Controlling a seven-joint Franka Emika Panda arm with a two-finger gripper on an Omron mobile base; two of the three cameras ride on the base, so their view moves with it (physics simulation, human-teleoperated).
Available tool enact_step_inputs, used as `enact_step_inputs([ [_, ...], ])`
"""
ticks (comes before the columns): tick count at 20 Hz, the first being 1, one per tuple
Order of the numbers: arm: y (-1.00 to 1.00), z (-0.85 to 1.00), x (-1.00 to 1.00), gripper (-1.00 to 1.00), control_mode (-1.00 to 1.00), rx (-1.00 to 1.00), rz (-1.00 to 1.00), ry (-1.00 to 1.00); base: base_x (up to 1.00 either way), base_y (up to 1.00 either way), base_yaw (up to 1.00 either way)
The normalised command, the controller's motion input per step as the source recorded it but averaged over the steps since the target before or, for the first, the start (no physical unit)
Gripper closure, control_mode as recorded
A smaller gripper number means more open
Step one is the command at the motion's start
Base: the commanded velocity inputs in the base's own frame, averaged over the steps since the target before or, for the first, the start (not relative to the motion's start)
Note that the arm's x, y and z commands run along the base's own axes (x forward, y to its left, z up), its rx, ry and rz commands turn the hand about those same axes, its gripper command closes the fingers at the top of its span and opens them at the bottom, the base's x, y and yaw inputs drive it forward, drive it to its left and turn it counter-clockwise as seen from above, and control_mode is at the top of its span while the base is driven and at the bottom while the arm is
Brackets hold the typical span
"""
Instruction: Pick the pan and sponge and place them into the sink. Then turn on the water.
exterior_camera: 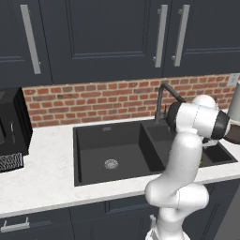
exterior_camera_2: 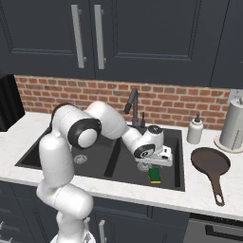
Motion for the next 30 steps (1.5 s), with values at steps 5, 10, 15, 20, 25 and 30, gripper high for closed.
enact_step_inputs([
  [5,0.04,0.91,-0.56,-1.0,-1.0,-0.02,-0.03,-0.01,0.0,0.0,0.0],
  [10,0.23,1.0,-0.37,-1.0,-1.0,0.0,-0.07,-0.01,0.0,0.0,0.0],
  [15,0.36,1.0,-0.3,-1.0,-1.0,0.0,-0.08,-0.01,0.0,0.0,0.0],
  [20,0.31,1.0,-0.37,-1.0,-1.0,0.0,-0.09,-0.01,0.0,0.0,0.0],
  [25,0.47,0.73,-0.28,-1.0,-1.0,0.0,-0.06,-0.06,0.0,0.0,0.0],
  [30,0.68,0.47,-0.11,-1.0,-1.0,0.0,-0.04,-0.1,0.0,0.0,0.0],
])
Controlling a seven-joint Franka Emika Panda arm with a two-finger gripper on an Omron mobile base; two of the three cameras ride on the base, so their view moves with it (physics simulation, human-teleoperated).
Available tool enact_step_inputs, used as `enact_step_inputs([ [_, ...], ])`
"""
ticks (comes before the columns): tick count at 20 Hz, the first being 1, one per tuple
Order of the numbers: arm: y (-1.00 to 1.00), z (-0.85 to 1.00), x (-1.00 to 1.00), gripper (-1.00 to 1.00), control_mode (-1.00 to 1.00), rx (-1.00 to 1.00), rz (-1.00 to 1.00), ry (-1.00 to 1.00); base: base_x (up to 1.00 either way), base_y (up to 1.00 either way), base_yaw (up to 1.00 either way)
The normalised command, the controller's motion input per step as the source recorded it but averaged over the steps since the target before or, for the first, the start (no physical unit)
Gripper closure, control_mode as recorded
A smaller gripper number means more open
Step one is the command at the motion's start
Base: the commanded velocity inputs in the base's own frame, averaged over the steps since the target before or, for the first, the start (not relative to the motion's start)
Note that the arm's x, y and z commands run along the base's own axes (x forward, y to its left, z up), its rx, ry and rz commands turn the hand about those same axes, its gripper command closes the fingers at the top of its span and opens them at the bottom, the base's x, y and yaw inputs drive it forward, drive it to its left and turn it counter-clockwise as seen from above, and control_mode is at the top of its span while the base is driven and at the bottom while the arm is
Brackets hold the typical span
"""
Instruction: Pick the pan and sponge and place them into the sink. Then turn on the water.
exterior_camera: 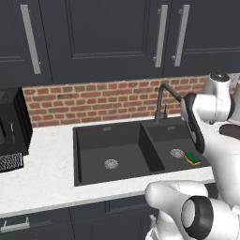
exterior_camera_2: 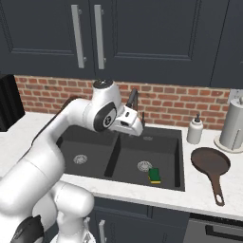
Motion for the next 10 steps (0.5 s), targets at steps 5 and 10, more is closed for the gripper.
enact_step_inputs([
  [5,0.42,0.12,-0.01,-1.0,-1.0,0.0,-0.02,-0.02,0.0,0.0,0.0],
  [10,0.0,0.0,0.01,-1.0,-1.0,0.0,0.0,0.0,0.0,0.0,0.0],
])
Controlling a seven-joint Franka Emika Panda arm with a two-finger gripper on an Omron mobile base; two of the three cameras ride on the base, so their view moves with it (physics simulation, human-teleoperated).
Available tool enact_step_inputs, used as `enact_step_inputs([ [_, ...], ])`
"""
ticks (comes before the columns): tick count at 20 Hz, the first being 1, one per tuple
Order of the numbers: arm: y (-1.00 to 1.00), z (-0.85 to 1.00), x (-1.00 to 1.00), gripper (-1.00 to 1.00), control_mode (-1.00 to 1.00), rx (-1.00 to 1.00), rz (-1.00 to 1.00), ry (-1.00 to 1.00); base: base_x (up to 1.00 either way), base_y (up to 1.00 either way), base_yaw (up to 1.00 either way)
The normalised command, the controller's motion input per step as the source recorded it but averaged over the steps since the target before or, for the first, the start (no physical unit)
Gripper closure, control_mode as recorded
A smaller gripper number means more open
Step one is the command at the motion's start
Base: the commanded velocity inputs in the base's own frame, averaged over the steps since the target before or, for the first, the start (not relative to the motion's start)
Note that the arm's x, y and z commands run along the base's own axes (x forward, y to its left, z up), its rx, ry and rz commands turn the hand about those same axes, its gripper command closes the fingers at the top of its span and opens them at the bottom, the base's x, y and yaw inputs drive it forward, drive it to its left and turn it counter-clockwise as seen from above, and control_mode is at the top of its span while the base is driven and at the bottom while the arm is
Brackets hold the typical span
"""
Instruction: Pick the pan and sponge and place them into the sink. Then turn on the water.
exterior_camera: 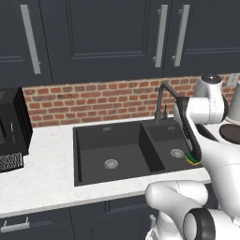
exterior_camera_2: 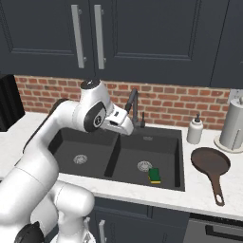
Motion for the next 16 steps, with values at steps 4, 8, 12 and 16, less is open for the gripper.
enact_step_inputs([
  [4,0.04,0.0,-0.06,-1.0,-1.0,0.0,0.0,0.0,0.0,0.0,0.0],
  [8,0.3,0.02,-0.05,-1.0,-1.0,0.0,0.05,0.0,0.0,0.0,0.0],
  [12,0.48,0.06,0.0,-1.0,-1.0,0.0,0.07,0.0,0.0,0.0,0.0],
  [16,0.47,0.06,0.0,-1.0,-1.0,0.0,0.09,0.0,0.0,0.0,0.0],
])
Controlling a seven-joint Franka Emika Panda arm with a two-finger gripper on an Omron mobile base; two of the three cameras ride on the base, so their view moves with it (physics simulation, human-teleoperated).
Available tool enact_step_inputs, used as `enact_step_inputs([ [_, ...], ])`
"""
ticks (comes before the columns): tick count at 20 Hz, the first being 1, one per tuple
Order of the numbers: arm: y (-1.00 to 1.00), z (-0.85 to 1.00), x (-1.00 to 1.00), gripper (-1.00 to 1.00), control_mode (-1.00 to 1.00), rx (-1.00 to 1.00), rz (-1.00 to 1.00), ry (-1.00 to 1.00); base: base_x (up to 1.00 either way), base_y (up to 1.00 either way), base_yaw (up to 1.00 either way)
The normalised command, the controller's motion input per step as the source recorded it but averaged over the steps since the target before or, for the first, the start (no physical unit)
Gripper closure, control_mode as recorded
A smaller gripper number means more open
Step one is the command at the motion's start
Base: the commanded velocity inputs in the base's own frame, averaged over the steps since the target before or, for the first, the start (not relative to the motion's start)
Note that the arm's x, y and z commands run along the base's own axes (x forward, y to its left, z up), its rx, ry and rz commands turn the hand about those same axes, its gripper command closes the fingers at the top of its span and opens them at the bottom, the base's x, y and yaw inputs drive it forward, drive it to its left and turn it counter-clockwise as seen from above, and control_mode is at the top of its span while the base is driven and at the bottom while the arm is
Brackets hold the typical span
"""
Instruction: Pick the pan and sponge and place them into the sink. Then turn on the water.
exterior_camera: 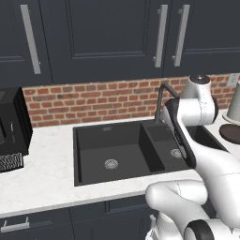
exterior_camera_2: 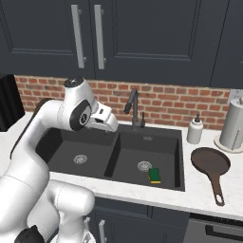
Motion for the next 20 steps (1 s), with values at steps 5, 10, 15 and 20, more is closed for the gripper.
enact_step_inputs([
  [5,0.48,0.05,0.0,-1.0,-1.0,0.0,0.1,0.02,0.0,0.0,0.0],
  [10,0.29,0.02,0.0,-1.0,-1.0,0.0,0.11,0.0,0.0,0.0,0.0],
  [15,0.3,0.0,-0.01,-1.0,-1.0,0.0,0.13,0.0,0.0,0.0,0.0],
  [20,0.2,0.0,-0.03,-1.0,-1.0,0.0,0.16,0.0,0.0,0.0,0.0],
])
